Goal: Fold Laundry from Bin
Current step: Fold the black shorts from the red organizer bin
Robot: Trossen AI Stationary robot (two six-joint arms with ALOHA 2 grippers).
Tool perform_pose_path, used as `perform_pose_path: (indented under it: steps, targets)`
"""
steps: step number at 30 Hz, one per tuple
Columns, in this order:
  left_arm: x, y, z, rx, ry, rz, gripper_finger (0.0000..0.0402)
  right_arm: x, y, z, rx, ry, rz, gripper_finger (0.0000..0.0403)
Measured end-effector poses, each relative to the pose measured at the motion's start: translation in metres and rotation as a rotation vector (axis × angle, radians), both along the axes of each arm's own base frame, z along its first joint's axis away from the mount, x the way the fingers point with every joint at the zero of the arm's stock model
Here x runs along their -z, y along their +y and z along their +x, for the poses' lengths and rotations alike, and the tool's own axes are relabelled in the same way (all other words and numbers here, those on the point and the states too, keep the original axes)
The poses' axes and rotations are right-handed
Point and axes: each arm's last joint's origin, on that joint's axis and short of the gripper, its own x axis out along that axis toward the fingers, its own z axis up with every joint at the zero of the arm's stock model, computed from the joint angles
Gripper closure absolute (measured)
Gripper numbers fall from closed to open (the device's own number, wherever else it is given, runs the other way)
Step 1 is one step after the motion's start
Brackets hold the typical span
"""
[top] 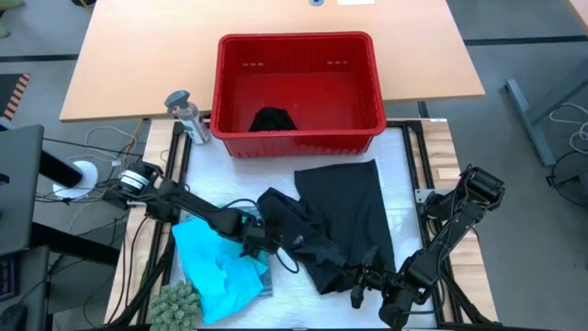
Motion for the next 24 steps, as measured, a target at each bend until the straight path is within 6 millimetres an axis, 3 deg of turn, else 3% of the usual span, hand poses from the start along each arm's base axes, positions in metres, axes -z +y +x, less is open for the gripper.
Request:
perform_pose_path:
  steps: [4,9,18,24]
  targets:
    - [-0.008,0.007,-0.003,-0.060,-0.022,0.061,0.0186,0.000,-0.001,0.000,0.001,0.004,-0.005,0.0368]
    - [0.000,0.015,-0.006,-0.078,0.069,-0.002,0.0186,0.001,-0.001,0.000,0.001,0.006,-0.007,0.0368]
    - [-0.002,0.021,-0.005,-0.122,0.049,0.091,0.0189,0.001,-0.001,-0.001,0.001,0.008,-0.009,0.0370]
    - [-0.002,0.021,-0.005,-0.133,0.045,0.081,0.0243,0.001,-0.001,0.000,0.004,0.006,-0.004,0.0368]
